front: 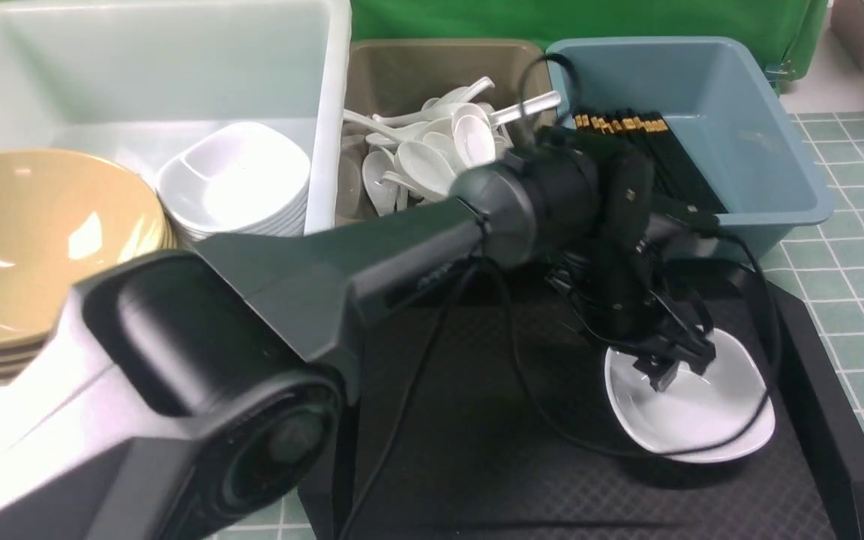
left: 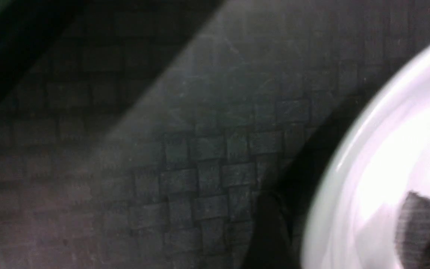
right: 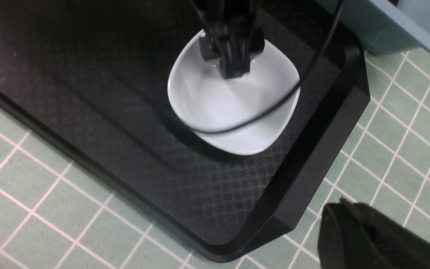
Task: On blue table put chopsticks spoon bowls plates into blue grey white boxes.
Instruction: 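Grasp the small white bowl on the black tray by its rim with the left gripper, then place the white bowl into the white bin with the other dishes with the left gripper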
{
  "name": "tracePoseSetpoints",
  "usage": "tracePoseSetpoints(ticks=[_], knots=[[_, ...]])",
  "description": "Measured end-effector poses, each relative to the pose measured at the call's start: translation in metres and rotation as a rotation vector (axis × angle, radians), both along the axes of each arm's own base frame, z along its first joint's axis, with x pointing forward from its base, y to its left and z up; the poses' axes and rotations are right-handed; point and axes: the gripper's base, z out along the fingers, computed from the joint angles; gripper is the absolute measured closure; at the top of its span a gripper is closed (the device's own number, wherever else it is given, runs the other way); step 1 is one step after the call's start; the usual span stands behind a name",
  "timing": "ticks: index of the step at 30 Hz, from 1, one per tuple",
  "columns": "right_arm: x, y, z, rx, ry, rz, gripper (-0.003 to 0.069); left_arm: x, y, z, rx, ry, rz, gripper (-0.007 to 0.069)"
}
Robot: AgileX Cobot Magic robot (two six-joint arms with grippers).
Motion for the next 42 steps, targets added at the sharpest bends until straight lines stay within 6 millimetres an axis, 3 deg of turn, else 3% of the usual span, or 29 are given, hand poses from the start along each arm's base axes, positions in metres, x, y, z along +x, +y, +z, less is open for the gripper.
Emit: tracePoseSetpoints(ticks=[1,2,3,4,6,10,12,13,16,17,18,21,23,25,27,28,29,30,31,32,33,34,36,37,38,39,42], knots=[[0.0,0.0,0.0,0.0,0.0,0.0,0.0622,0.0,0.0,0.0,0.005,-0.003,-0.001,0.028],[0.0,0.0,0.0,0.001,0.001,0.0,0.0622,-0.001,0.0,0.001,0.032,-0.013,-0.004,0.0358],[0.0,0.0,0.0,0.001,0.001,0.0,0.0622,-0.001,0.0,0.002,0.032,-0.016,-0.002,0.0368],[0.0,0.0,0.0,0.002,0.001,0.0,0.0622,0.0,0.001,0.004,0.048,-0.018,0.001,0.0445],[0.0,0.001,0.0,0.009,0.002,0.004,0.0622,0.003,0.002,0.019,0.029,-0.02,0.018,0.0539],[0.001,0.003,0.001,0.021,-0.019,0.031,0.0622,0.004,0.009,0.048,0.041,-0.052,0.01,0.0602],[0.002,0.008,0.007,0.065,-0.056,0.075,0.0622,0.01,0.026,0.078,0.049,-0.09,0.017,0.0618],[0.002,0.009,0.007,0.068,-0.057,0.08,0.0622,0.01,0.028,0.081,0.048,-0.096,0.019,0.0618],[0.006,0.021,0.022,0.143,-0.112,0.173,0.0622,0.018,0.069,0.141,0.0,-0.168,0.085,0.0618],[0.007,0.022,0.024,0.149,-0.118,0.179,0.0622,0.019,0.071,0.144,-0.005,-0.175,0.091,0.0618],[0.012,0.029,0.03,0.167,-0.131,0.222,0.0622,0.021,0.092,0.17,-0.036,-0.214,0.129,0.0618],[0.023,0.046,0.043,0.219,-0.14,0.301,0.0622,0.024,0.139,0.216,-0.086,-0.29,0.223,0.0618],[0.036,0.067,0.048,0.254,-0.118,0.393,0.0621,0.024,0.184,0.247,-0.111,-0.35,0.317,0.0618],[0.045,0.085,0.05,0.276,-0.096,0.464,0.062,0.021,0.217,0.263,-0.11,-0.382,0.386,0.0618],[0.052,0.102,0.05,0.286,-0.076,0.519,0.062,0.018,0.246,0.271,-0.096,-0.397,0.452,0.0618],[0.057,0.118,0.05,0.286,-0.063,0.564,0.062,0.014,0.27,0.274,-0.077,-0.401,0.504,0.0618],[0.057,0.121,0.052,0.289,-0.066,0.575,0.062,0.014,0.273,0.274,-0.075,-0.4,0.512,0.0618],[0.062,0.137,0.05,0.284,-0.05,0.613,0.0618,0.009,0.295,0.273,-0.051,-0.392,0.558,0.0618],[0.064,0.15,0.05,0.28,-0.043,0.649,0.0617,0.006,0.313,0.269,-0.029,-0.377,0.6,0.0618],[0.065,0.153,0.05,0.28,-0.041,0.655,0.0617,0.006,0.313,0.266,-0.025,-0.37,0.599,0.0618],[0.068,0.173,0.05,0.28,-0.031,0.698,0.0617,0.001,0.341,0.257,0.001,-0.342,0.672,0.0618],[0.068,0.184,0.051,0.282,-0.031,0.724,0.0616,0.001,0.352,0.247,0.011,-0.317,0.708,0.0618],[0.07,0.194,0.049,0.279,-0.023,0.738,0.0617,0.001,0.363,0.241,0.006,-0.314,0.743,0.0618],[0.071,0.208,0.049,0.28,-0.018,0.766,0.0616,0.004,0.376,0.227,-0.019,-0.294,0.793,0.0618],[0.072,0.211,0.049,0.28,-0.017,0.768,0.0615,0.005,0.378,0.225,-0.018,-0.294,0.799,0.0618],[0.074,0.222,0.048,0.28,-0.014,0.784,0.0615,0.01,0.388,0.207,-0.065,-0.268,0.848,0.0618],[0.079,0.232,0.047,0.278,-0.01,0.793,0.0613,0.018,0.394,0.187,-0.133,-0.265,0.892,0.0618]])
